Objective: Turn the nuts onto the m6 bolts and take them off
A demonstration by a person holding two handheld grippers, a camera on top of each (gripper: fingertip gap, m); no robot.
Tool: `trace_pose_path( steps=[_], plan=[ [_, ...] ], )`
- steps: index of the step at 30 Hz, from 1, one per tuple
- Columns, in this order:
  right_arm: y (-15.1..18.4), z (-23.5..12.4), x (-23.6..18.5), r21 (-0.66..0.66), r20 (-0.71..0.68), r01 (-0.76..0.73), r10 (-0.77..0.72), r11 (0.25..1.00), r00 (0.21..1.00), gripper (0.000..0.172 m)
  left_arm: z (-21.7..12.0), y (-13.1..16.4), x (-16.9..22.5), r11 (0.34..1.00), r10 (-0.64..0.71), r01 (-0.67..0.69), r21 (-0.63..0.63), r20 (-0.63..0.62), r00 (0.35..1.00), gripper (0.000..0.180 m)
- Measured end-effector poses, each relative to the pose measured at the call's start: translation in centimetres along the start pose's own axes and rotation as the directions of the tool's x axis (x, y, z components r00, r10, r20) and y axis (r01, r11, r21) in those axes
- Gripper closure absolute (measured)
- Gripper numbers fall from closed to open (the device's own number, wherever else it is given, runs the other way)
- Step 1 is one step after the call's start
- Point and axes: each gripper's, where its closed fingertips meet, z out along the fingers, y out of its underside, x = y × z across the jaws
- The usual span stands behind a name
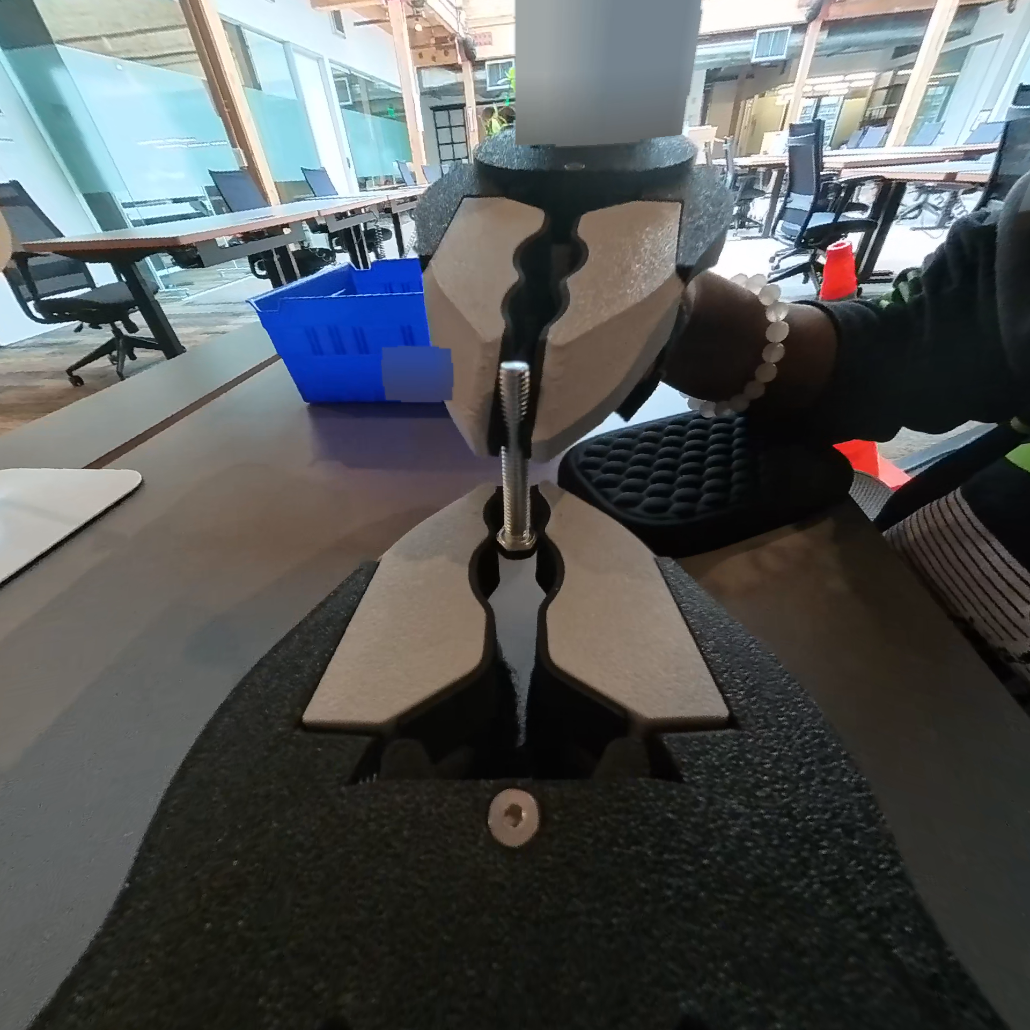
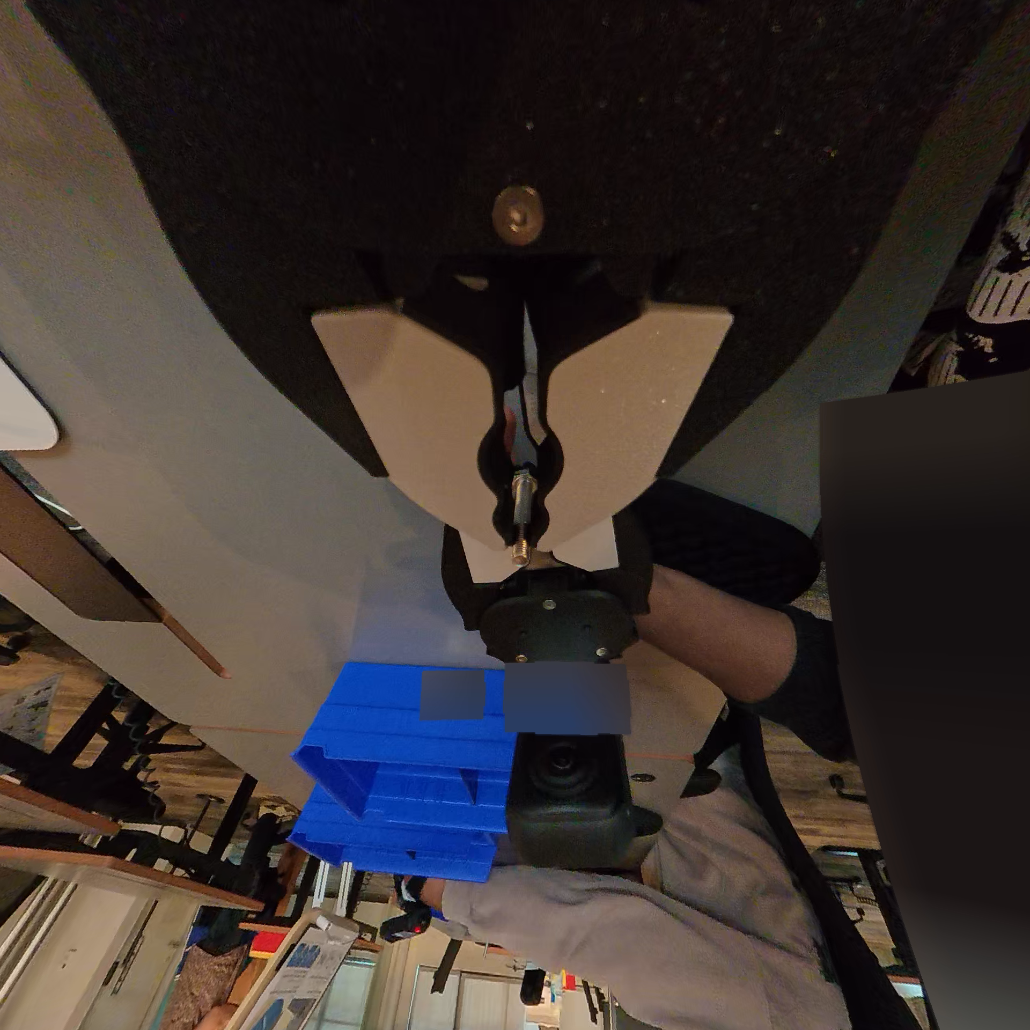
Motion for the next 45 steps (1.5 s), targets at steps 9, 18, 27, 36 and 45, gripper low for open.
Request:
trace_pose_path(
  steps=[9, 18, 27, 36, 45],
  plan=[
    [0.1, -0.3, 0.3, -0.025, -0.007, 0.001, -0.001, 1.0, 1.0, 0.138, -0.3, 0.5, -0.4, 1.0, 0.005, -0.005, -0.017, 0.005, 1.0, 0.173],
    [7.1, -2.7, 0.7, -0.56, 0.144, 0.204, -0.148, 0.803, 0.978, 0.133, -5.5, 0.0, -3.2, 0.995, -0.036, 0.032, 0.093, 0.034, 0.999, 0.174],
    [12.6, 0.2, 1.5, -0.741, 0.34, 0.352, -0.132, 0.572, 0.931, 0.143, -6.0, 0.1, -2.8, 0.995, -0.02, 0.02, 0.103, 0.005, 1.0, 0.174],
    [13.8, 1.2, 1.2, -0.75, 0.393, 0.374, -0.088, 0.545, 0.916, 0.162, -5.9, 0.2, -2.7, 0.995, -0.015, 0.015, 0.094, -0.003, 1.0, 0.174],
    [7.5, -1.8, 1.4, -0.647, 0.496, 0.526, -0.22, 0.552, 0.84, 0.162, -4.9, -0.2, -0.2, 0.997, 0.016, -0.005, 0.079, -0.13, 0.991, 0.174]
  ],
)
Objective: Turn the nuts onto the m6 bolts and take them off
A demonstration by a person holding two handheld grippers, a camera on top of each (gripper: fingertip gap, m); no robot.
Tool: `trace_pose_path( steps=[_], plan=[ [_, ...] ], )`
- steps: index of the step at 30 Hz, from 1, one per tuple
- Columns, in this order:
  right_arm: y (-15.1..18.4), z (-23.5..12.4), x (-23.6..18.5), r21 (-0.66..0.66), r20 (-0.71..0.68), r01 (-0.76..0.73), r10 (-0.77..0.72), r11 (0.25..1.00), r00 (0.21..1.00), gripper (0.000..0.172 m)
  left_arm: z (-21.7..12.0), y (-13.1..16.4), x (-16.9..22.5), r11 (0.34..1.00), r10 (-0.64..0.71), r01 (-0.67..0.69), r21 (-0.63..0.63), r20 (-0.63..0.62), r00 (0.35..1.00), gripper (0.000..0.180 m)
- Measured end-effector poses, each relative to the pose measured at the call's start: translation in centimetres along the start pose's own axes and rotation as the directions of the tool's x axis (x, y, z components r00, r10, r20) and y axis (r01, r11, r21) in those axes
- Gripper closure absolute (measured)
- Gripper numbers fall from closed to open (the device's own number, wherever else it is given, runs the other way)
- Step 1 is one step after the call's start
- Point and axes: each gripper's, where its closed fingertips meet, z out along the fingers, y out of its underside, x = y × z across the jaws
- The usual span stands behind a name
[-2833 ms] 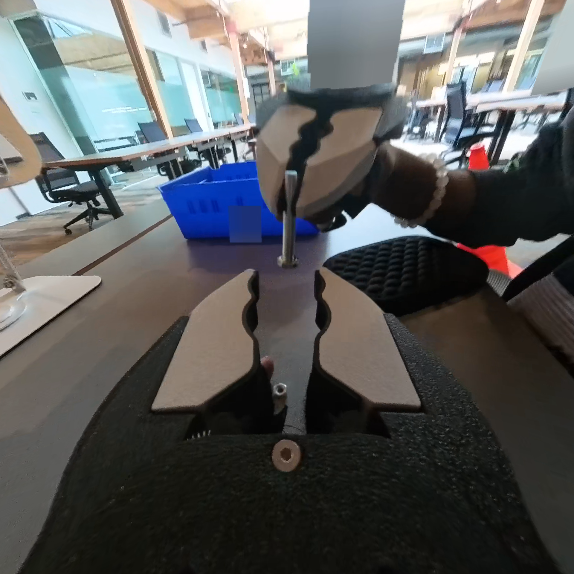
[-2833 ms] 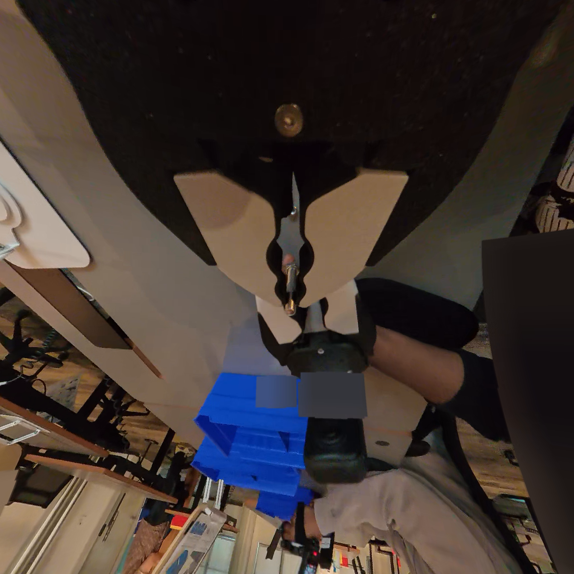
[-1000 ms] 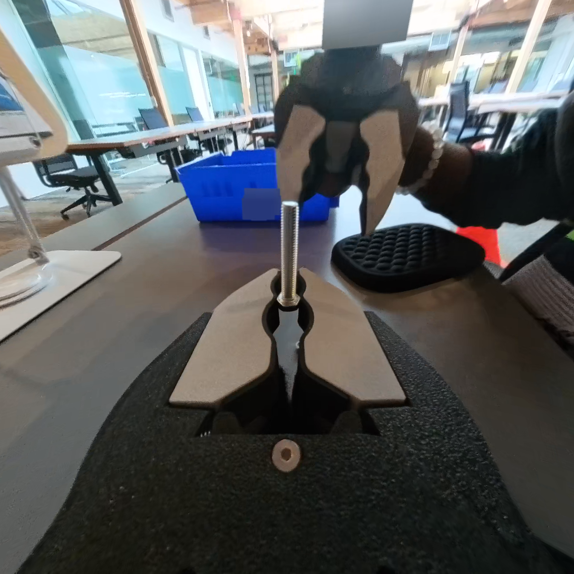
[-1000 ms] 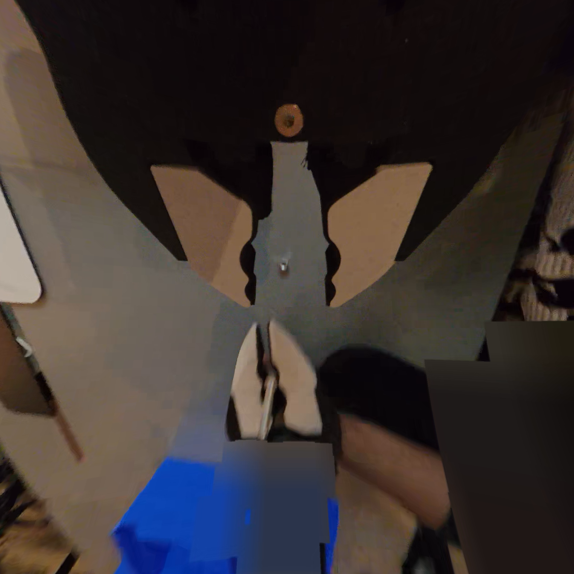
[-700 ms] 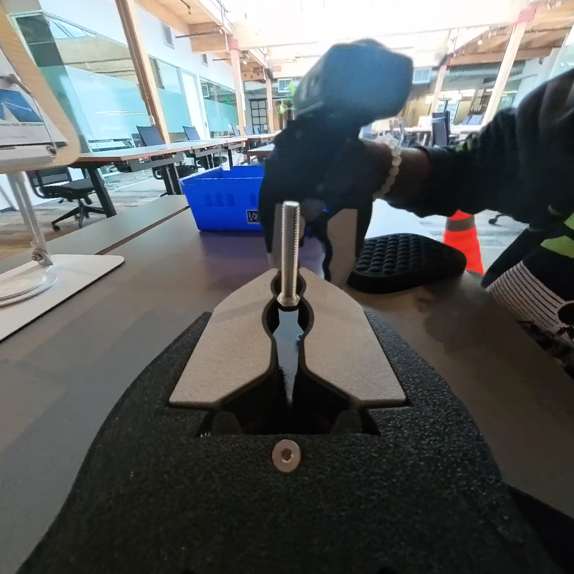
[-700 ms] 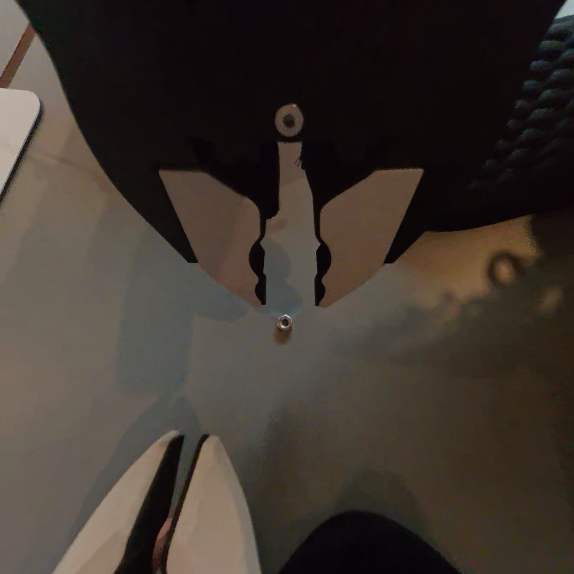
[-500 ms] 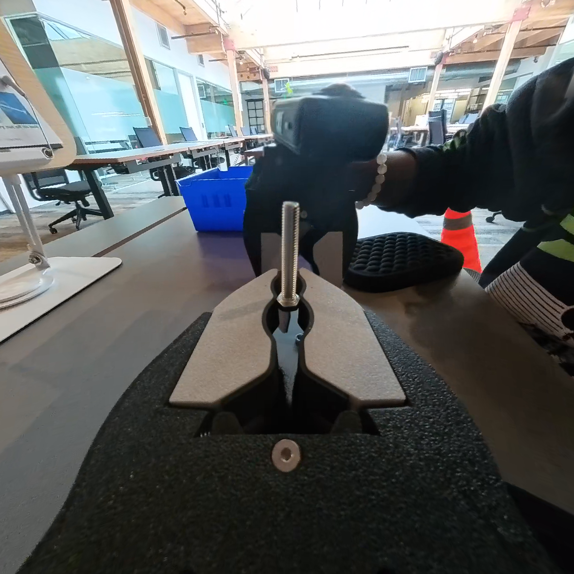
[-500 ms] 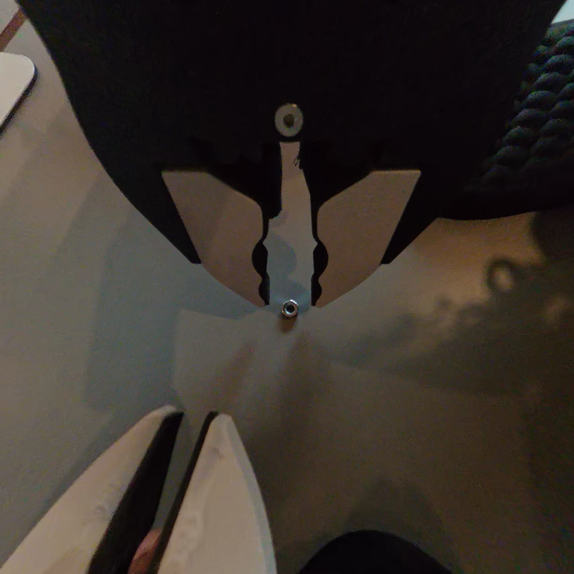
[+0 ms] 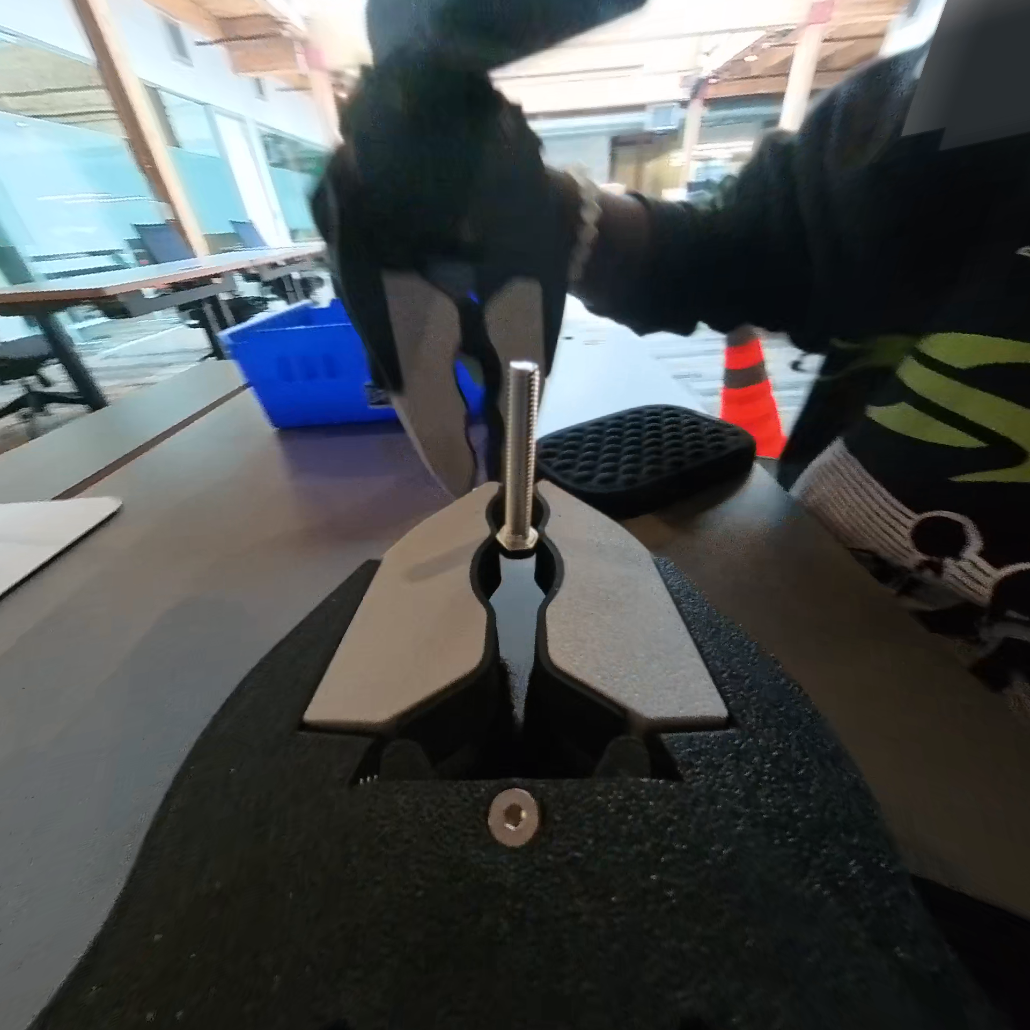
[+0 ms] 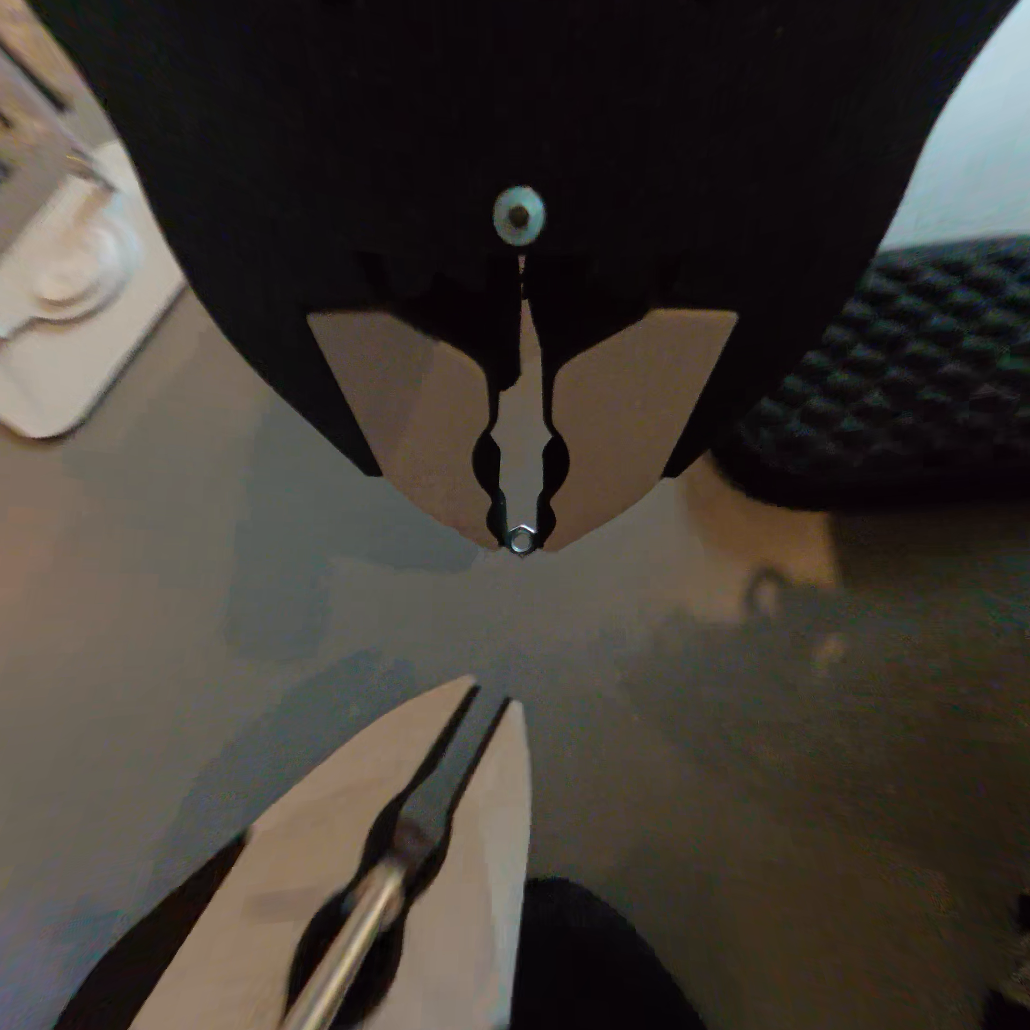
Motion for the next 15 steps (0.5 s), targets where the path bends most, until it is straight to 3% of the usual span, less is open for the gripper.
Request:
trace_pose_path(
  steps=[6, 10, 15],
  plan=[
    [-5.0, -6.7, -0.8, 0.039, 0.007, 0.372, -0.372, 0.928, 0.928, 0.163, 1.8, 0.1, 3.8, 0.998, -0.056, 0.057, -0.006, -0.281, 0.958, 0.174],
    [-8.0, -7.0, -1.5, 0.077, 0.072, 0.55, -0.555, 0.832, 0.829, 0.162, 1.9, -0.1, 5.0, 0.996, -0.084, 0.088, -0.007, -0.383, 0.92, 0.174],
    [-9.8, -6.0, -1.2, 0.117, 0.144, 0.664, -0.674, 0.738, 0.724, 0.162, 1.9, 0.2, 5.3, 0.996, -0.092, 0.089, -0.028, -0.41, 0.908, 0.174]
  ],
)
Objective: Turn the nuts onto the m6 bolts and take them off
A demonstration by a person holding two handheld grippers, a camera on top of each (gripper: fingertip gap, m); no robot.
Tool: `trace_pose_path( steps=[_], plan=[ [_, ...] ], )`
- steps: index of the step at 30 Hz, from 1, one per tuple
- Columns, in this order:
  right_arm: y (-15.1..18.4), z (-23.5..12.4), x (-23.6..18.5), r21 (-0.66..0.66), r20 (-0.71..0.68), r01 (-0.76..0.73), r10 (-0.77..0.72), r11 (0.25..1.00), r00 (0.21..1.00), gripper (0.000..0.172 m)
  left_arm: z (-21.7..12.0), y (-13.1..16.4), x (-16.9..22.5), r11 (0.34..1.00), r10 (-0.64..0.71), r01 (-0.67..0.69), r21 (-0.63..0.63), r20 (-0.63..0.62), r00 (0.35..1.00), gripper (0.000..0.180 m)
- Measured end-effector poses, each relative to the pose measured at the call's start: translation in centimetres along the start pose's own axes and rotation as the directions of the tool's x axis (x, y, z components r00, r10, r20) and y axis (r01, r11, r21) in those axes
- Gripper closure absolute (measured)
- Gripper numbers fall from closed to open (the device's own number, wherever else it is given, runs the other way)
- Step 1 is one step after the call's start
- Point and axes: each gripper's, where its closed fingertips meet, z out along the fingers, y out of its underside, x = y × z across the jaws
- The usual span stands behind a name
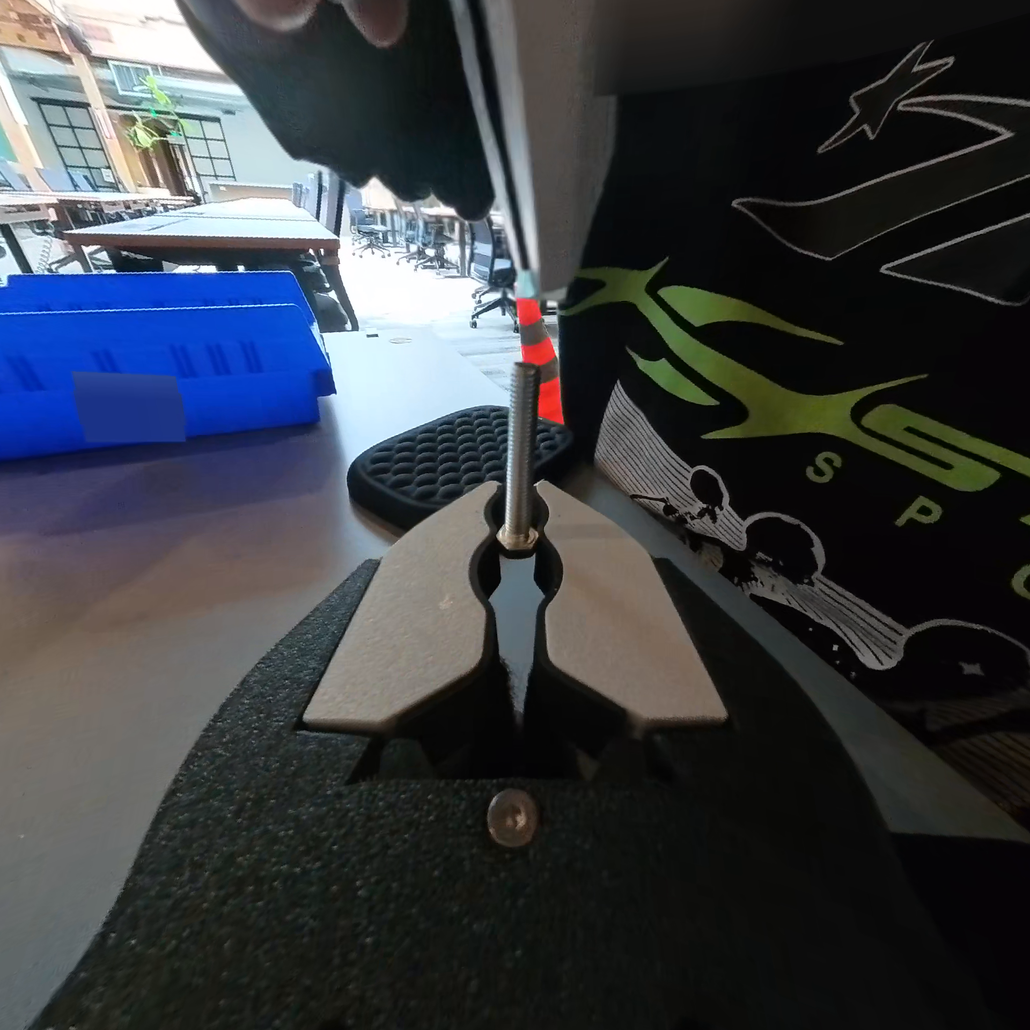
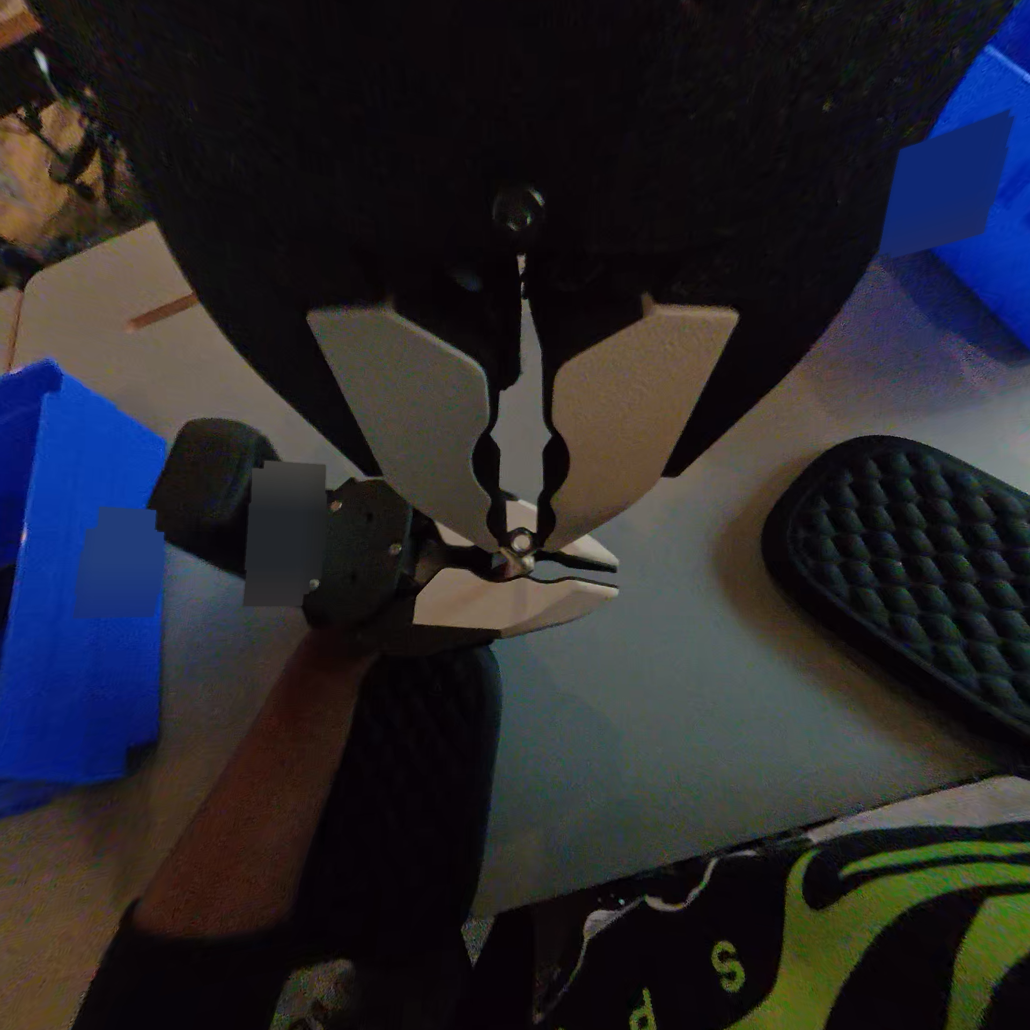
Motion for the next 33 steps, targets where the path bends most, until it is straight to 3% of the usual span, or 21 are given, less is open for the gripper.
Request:
trace_pose_path(
  steps=[9, 19, 33],
  plan=[
    [0.5, 0.7, 0.6, -0.039, 0.158, 0.075, -0.068, 0.996, 0.985, 0.162, 0.0, 0.0, 0.1, 1.0, -0.015, 0.015, 0.004, -0.02, 1.0, 0.174],
    [0.5, 1.0, 0.7, -0.032, 0.185, 0.108, -0.1, 0.994, 0.978, 0.162, 0.0, 0.0, 0.4, 1.0, -0.009, 0.009, -0.002, -0.033, 0.999, 0.174],
    [-0.8, 0.7, 1.2, 0.06, 0.285, 0.402, -0.402, 0.914, 0.87, 0.162, -0.2, 0.0, 1.9, 0.999, -0.036, 0.035, -0.009, -0.166, 0.986, 0.174]
  ],
)
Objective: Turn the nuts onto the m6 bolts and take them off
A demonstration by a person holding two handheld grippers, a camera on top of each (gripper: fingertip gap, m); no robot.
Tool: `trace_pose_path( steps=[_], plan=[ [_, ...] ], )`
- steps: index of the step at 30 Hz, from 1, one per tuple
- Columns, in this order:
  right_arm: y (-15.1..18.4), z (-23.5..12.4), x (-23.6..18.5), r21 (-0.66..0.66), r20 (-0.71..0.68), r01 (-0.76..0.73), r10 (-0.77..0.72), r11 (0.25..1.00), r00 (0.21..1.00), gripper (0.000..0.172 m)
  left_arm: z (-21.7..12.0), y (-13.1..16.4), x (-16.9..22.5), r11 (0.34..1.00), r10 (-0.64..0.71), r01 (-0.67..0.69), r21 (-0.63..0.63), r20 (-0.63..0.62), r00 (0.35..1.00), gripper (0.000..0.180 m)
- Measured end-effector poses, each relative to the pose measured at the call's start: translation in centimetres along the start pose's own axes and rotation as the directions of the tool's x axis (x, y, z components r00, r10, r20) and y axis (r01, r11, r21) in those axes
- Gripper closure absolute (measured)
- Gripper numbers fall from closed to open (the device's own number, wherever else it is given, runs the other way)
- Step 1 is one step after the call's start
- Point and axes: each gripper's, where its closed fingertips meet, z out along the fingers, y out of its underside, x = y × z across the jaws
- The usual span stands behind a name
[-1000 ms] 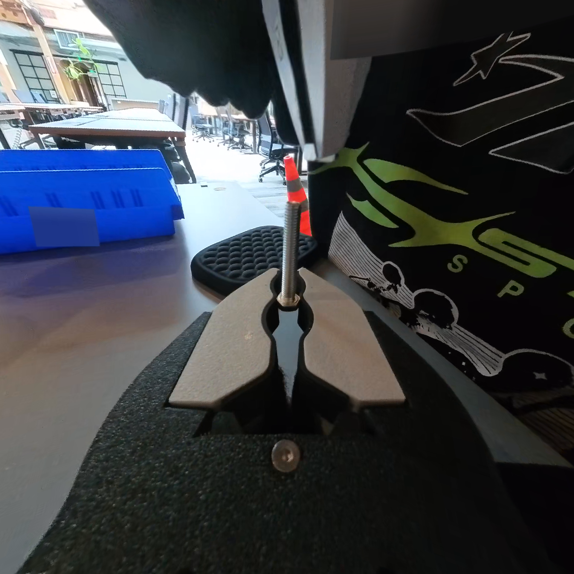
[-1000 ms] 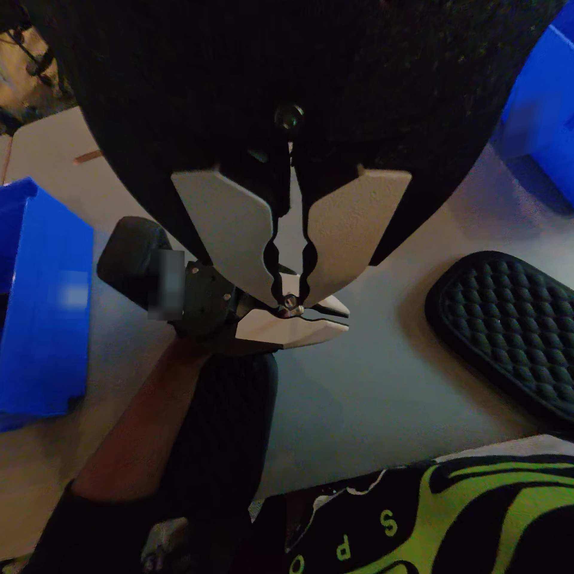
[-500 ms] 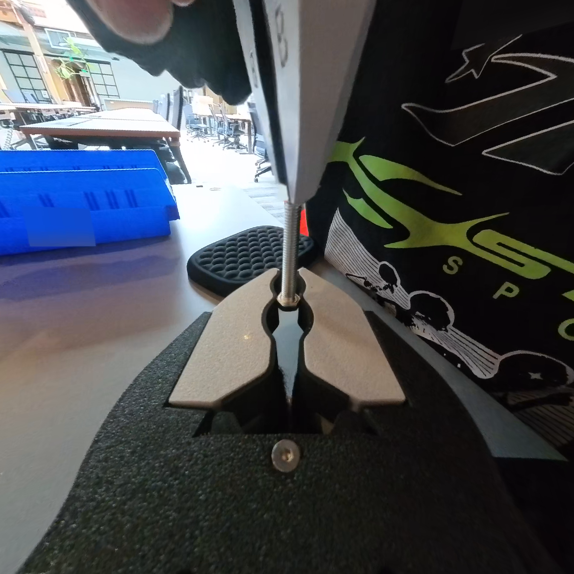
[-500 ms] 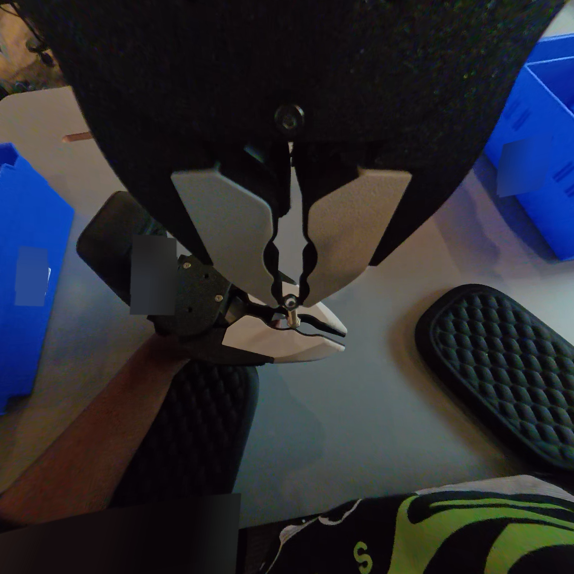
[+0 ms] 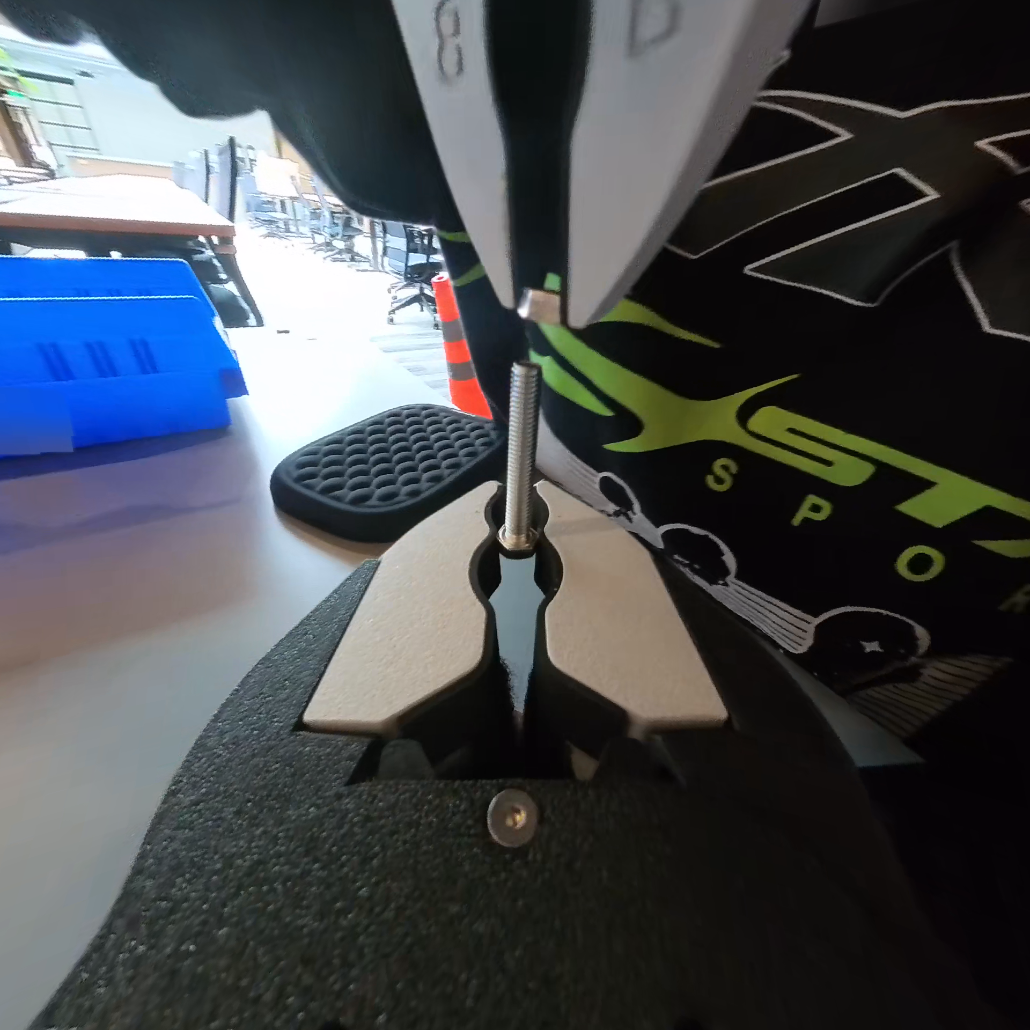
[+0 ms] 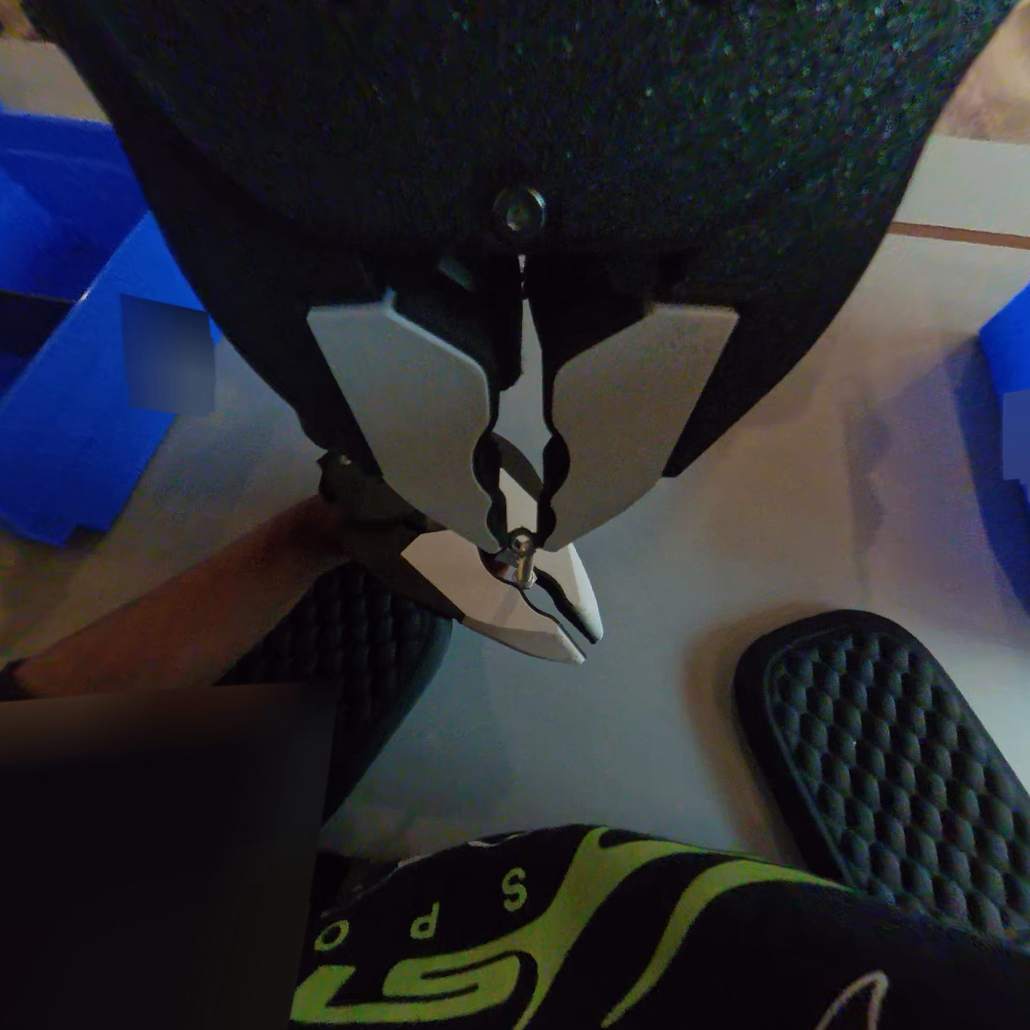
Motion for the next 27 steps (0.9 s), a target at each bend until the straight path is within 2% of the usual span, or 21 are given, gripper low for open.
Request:
trace_pose_path(
  steps=[7, 27],
  plan=[
    [-0.15, 0.37, 0.28, 0.023, 0.018, 0.061, -0.061, 0.998, 0.998, 0.163, -0.04, -0.01, 0.38, 1.0, 0.002, -0.002, 0.0, -0.025, 1.0, 0.174],
    [0.11, 0.71, 0.36, 0.079, 0.007, 0.026, -0.026, 0.997, 1.0, 0.162, -0.24, -0.2, 0.59, 1.0, 0.005, -0.005, 0.017, -0.036, 0.999, 0.174]
  ],
)
